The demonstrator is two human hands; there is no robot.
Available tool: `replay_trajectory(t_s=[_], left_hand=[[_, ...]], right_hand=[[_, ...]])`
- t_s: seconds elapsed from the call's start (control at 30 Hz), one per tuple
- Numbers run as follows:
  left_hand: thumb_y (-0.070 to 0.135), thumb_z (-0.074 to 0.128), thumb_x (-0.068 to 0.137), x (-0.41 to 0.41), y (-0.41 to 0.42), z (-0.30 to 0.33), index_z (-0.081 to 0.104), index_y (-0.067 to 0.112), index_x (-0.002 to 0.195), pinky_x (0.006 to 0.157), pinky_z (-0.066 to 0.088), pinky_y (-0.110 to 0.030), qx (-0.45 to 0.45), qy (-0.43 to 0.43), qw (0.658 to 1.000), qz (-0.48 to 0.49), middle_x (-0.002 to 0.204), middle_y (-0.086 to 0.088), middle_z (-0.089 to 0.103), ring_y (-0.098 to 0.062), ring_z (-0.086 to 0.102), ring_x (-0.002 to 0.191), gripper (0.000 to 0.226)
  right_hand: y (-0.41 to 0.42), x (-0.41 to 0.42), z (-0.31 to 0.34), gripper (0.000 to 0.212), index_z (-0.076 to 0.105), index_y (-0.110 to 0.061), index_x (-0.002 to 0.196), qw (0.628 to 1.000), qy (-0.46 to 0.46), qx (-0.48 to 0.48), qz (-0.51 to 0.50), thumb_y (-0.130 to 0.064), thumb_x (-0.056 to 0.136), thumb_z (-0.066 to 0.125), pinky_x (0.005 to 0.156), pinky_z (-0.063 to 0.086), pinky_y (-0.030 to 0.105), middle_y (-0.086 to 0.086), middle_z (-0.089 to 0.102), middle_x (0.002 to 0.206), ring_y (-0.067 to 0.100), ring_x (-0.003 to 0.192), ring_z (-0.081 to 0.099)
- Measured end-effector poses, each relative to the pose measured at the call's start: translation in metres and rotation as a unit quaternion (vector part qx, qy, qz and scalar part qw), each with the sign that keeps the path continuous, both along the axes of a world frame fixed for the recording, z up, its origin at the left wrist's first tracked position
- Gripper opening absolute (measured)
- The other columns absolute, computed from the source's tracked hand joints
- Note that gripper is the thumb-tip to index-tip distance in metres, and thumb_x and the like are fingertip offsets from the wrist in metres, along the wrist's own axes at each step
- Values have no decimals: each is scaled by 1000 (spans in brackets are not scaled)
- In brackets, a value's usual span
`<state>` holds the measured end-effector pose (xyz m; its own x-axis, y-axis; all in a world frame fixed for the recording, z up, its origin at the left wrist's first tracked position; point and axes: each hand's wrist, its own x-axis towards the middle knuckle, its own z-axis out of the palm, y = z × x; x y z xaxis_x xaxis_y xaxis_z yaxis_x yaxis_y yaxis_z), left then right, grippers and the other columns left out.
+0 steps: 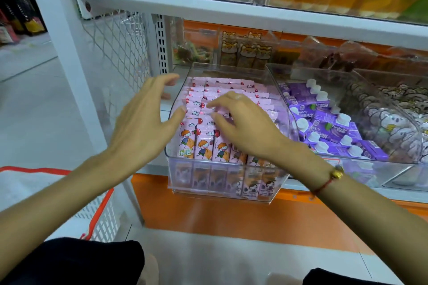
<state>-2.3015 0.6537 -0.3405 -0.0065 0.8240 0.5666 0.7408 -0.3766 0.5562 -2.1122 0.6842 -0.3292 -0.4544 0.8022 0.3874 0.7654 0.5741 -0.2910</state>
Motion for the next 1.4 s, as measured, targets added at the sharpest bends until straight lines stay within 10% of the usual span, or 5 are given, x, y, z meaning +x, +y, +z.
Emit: replay_trajectory(t_s=[0.23,0.43,0.83,1.03,1.4], left_hand=[[29,54,96,4,-4,-21,55,34,110,85,55,-42,-126,-241,961,-53,108,19,59,-11,62,100,15],[32,57,94,3,-7,-22,55,45,100,72,56,-35,-121,-254,957,-76,104,22,62,-9,64,97,15],[21,59,93,3,-7,10,52,21,123,89,48,-28,-50,-250,967,-13,111,16,56,7,53,90,31],[26,62,91,56,-25,28,45,24,129,65,50,-10,-63,-216,964,-140,119,14,51,14,55,88,42],[49,67,66,86,-44,-2,60,41,97,66,47,-5,-180,-259,921,-227,90,25,69,8,66,81,33]], right_hand=[[45,-34,5,25,68,-19,112,992,-119,-43,-9,-29,93,56,90,45,36,7,63,110,25,112,50],[51,-46,17,13,66,-18,72,987,-75,-144,-15,-22,84,68,77,52,30,-10,55,58,9,61,54],[12,-29,34,14,46,-10,85,856,517,-5,-10,-1,96,50,58,45,13,5,54,75,8,62,56],[-34,14,42,6,49,-10,92,852,518,-37,-63,-8,96,52,73,52,43,15,58,79,19,67,57],[-73,49,20,18,56,-3,104,810,561,-154,-77,-18,94,56,62,51,13,-14,67,62,-2,60,63]])
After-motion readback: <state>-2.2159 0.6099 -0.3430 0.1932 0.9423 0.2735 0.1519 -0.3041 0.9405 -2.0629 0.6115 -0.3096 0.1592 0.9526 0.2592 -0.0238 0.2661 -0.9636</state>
